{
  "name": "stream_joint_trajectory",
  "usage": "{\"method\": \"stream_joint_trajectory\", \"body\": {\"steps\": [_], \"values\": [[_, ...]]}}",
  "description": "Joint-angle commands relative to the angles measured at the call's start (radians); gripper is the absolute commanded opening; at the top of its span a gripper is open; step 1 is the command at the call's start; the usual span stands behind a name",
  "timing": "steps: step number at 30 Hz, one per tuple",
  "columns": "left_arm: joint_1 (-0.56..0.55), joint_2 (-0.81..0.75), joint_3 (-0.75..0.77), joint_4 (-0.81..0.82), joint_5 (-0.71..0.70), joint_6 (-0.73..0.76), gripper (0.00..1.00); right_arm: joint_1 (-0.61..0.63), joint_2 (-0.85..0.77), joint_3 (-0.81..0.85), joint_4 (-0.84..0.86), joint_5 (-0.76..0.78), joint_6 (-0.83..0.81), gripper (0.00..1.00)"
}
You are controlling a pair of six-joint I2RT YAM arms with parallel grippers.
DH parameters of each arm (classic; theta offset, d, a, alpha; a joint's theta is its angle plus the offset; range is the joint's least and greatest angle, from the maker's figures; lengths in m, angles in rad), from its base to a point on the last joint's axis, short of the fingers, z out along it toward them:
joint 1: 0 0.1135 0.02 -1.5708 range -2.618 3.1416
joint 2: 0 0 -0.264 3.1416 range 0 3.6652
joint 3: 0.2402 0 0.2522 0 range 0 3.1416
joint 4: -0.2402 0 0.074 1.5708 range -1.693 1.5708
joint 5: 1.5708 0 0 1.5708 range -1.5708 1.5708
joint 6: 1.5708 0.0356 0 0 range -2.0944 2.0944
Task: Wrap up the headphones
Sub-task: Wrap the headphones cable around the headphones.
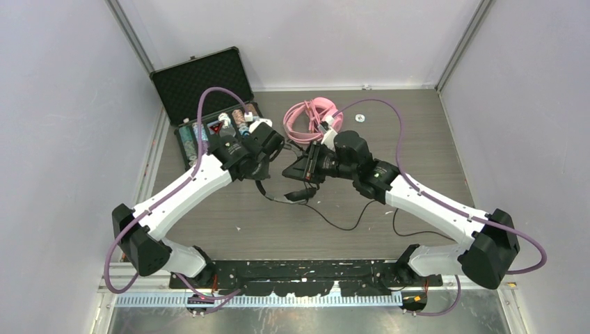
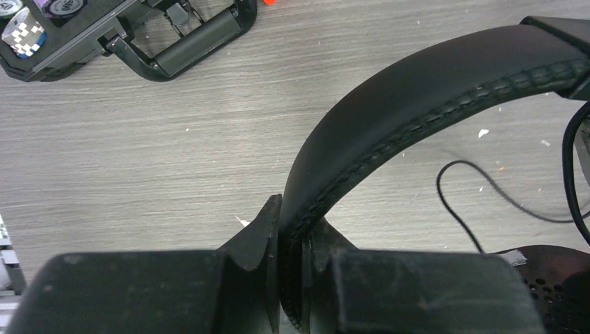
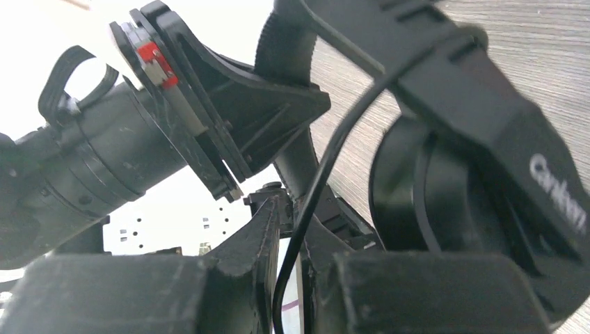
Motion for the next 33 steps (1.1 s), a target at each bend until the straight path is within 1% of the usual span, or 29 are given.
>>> {"method": "stream_joint_trajectory", "body": {"steps": [1, 4, 6, 8, 13, 18, 24, 28, 31, 33], "values": [[0.026, -0.045, -0.003, 0.099, 0.007, -0.078, 0.0, 0.008, 0.001, 0.046, 0.003, 0.044, -0.03, 0.19], [0.035, -0.054, -0.012, 0.122, 0.014, -0.091, 0.0, 0.012, 0.006, 0.051, 0.001, 0.056, -0.04, 0.18], [0.037, -0.06, -0.02, 0.139, 0.021, -0.108, 0.0, 0.018, 0.012, 0.05, 0.004, 0.063, -0.048, 0.12], [0.04, -0.07, -0.032, 0.156, 0.022, -0.127, 0.0, 0.024, 0.016, 0.045, 0.016, 0.071, -0.049, 0.1], [0.045, -0.074, -0.063, 0.192, 0.007, -0.176, 0.0, 0.057, 0.041, 0.06, 0.04, 0.088, -0.069, 0.13], [0.064, -0.076, -0.074, 0.228, 0.018, -0.209, 0.0, 0.098, 0.066, 0.071, 0.037, 0.124, -0.095, 0.12], [0.135, -0.102, -0.113, 0.292, 0.101, -0.263, 0.0, 0.137, 0.06, 0.052, 0.012, 0.188, -0.143, 0.12], [0.172, -0.124, -0.149, 0.34, 0.143, -0.297, 0.0, 0.165, 0.055, 0.016, 0.066, 0.207, -0.167, 0.12], [0.183, -0.135, -0.153, 0.346, 0.151, -0.311, 0.0, 0.186, 0.054, 0.002, 0.074, 0.233, -0.209, 0.12], [0.188, -0.148, -0.158, 0.354, 0.147, -0.32, 0.0, 0.196, 0.051, -0.018, 0.113, 0.253, -0.234, 0.11]]}}
